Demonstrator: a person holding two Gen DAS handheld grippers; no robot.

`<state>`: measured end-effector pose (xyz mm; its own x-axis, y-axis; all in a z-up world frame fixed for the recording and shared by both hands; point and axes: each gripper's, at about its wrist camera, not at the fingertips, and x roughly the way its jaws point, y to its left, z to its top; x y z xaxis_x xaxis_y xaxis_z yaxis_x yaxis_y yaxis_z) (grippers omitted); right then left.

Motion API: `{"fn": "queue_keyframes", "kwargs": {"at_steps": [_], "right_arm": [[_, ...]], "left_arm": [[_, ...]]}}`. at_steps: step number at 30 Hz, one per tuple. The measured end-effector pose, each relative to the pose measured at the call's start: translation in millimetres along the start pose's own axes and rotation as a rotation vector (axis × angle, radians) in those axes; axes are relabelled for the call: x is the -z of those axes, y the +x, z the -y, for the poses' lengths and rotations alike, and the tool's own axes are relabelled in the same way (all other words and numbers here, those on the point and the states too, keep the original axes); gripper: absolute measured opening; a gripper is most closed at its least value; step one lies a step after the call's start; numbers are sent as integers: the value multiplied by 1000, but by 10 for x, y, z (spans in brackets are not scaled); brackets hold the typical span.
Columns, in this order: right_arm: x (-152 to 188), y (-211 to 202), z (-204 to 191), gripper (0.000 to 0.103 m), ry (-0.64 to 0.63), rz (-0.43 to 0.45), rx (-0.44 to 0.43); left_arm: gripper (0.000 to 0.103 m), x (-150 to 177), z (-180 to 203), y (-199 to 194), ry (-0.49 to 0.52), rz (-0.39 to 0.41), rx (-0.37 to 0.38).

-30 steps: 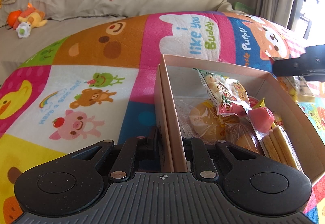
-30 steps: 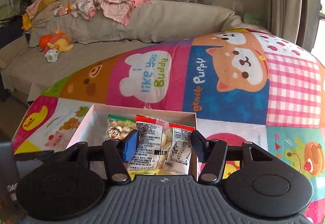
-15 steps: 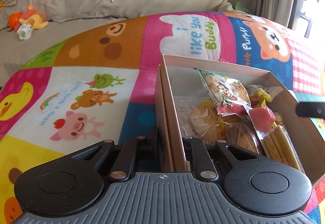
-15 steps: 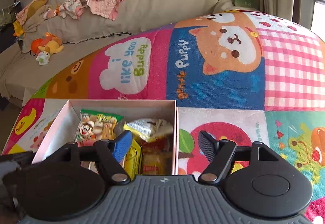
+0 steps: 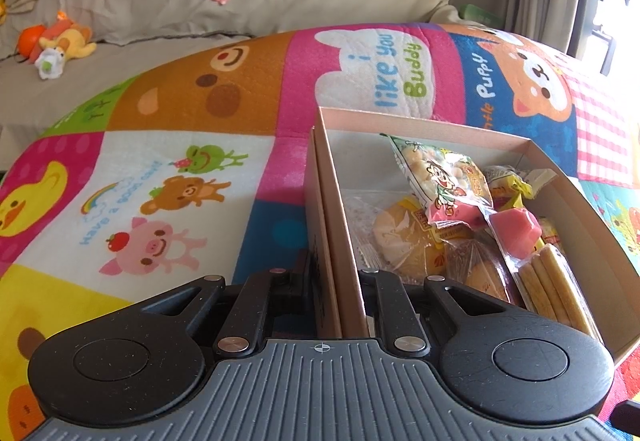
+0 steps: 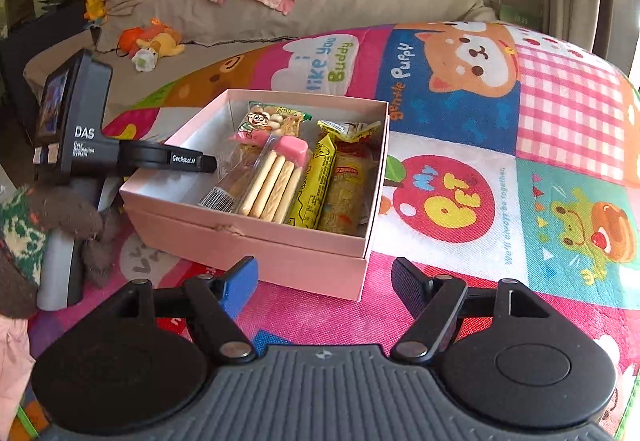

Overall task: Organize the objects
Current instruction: 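Withdraw the right tool from the box while the left tool releases the box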

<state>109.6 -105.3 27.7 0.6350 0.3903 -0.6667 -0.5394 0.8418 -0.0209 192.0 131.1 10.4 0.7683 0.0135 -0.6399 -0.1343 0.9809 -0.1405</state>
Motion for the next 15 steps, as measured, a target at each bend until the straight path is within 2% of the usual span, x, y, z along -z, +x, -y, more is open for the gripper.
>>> {"fn": "queue_keyframes", "kwargs": {"at_steps": [4, 8, 15], "right_arm": [[53, 152, -125, 74, -35, -3, 50], [37, 260, -115, 74, 2, -3, 61], [113, 209, -27, 74, 38, 46, 66]], "left_arm": [[15, 5, 1, -4, 2, 0, 4], [15, -1, 30, -9, 14, -1, -1], [15, -34, 158, 40, 37, -14, 23]]}}
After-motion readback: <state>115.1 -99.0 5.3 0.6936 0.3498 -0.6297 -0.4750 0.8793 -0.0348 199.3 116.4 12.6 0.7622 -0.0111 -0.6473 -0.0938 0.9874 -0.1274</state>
